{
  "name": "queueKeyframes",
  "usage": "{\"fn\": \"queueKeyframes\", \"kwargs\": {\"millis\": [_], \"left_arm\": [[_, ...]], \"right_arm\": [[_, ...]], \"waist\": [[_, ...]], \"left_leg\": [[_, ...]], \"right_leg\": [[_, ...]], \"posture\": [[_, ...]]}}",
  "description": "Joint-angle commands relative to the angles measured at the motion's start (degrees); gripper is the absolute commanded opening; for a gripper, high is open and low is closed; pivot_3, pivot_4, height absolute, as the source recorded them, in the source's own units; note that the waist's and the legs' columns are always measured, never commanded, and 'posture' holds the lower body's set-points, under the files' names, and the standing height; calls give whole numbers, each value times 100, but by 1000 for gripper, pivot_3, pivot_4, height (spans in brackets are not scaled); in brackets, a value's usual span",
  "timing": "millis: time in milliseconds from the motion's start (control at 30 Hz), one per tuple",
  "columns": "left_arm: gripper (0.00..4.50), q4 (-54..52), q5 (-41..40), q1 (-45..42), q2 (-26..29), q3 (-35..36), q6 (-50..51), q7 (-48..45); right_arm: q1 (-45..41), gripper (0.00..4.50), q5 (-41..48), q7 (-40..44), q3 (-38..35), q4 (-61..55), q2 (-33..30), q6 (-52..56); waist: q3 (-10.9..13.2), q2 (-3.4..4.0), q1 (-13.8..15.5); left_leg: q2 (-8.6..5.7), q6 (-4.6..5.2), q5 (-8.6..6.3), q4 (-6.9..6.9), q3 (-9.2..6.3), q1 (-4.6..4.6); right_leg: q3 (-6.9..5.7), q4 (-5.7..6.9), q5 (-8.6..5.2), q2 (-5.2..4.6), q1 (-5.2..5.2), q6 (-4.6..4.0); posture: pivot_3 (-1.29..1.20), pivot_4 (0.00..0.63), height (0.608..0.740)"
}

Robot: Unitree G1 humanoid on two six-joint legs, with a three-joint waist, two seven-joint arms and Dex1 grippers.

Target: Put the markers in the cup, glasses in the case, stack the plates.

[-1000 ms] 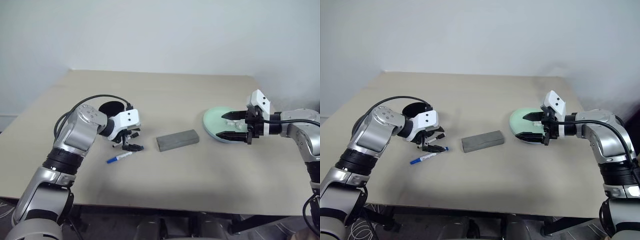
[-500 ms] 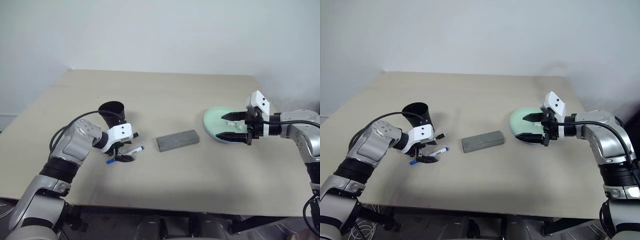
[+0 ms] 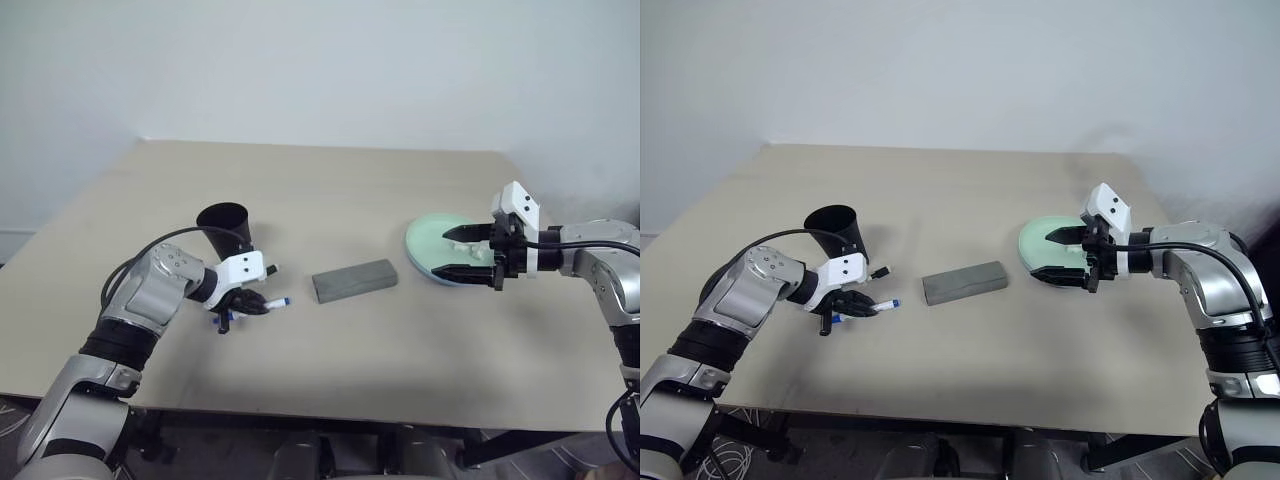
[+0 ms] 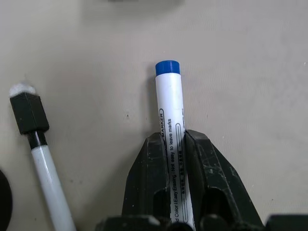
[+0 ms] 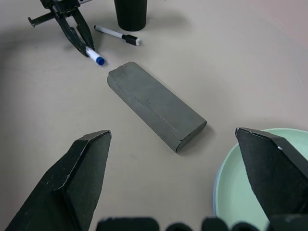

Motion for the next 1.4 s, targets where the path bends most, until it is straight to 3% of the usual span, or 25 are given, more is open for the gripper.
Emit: {"fn": "queueKeyframes", "kwargs": {"millis": [33,167,267,533,967,1367,1400], "left_arm": [[107,-528,-716,-402,-88,561,387,-167],[107,-779,-1708,-943,-408,1390,1108,67],[107,-187,-1684,-1485,-596,1881,844,898],[107,1207,-1203,-1702,-397,2234,-244,2125],[107,2025,-1110,-1215,-245,2369,-1128,2594],[3965,1937,-1119,-1222,-229,2330,-1081,2556],[3965,1914,-1119,-1239,-217,2323,-1063,2539]], "right_arm": [[-120,4500,52,2,-97,-174,-55,-11],[-132,4500,46,0,-94,-165,-51,-13],[-140,4500,51,-6,-93,-165,-42,-6],[-150,4500,64,3,-101,-154,-39,-2],[-232,4500,53,61,-55,-80,-22,-16],[-253,4500,51,76,-35,-58,-15,-21],[-252,4500,51,75,-35,-58,-14,-22]], "waist": [[1,-2,-1],[1,-3,-6],[1,-3,-7],[1,-5,-16],[1,-12,-6],[1,-12,-8],[1,-12,-8]], "left_leg": [[-1,-14,8,1,0,-1],[-4,-16,9,1,0,-12],[-4,-18,11,1,-3,-10],[-1,-26,18,-2,10,9],[-5,-24,15,-2,7,1],[-5,-24,14,-3,8,1],[-5,-24,14,-3,8,1]], "right_leg": [[0,0,0,0,0,0],[0,-1,0,0,2,0],[-2,2,0,9,7,1],[3,13,2,20,17,4],[3,5,1,6,11,1],[2,5,1,6,11,1],[2,4,1,6,11,1]], "posture": [[0,0,732],[0,0,732],[0,0,732],[0,0,732],[0,0,732],[0,0,732],[0,0,732]]}}
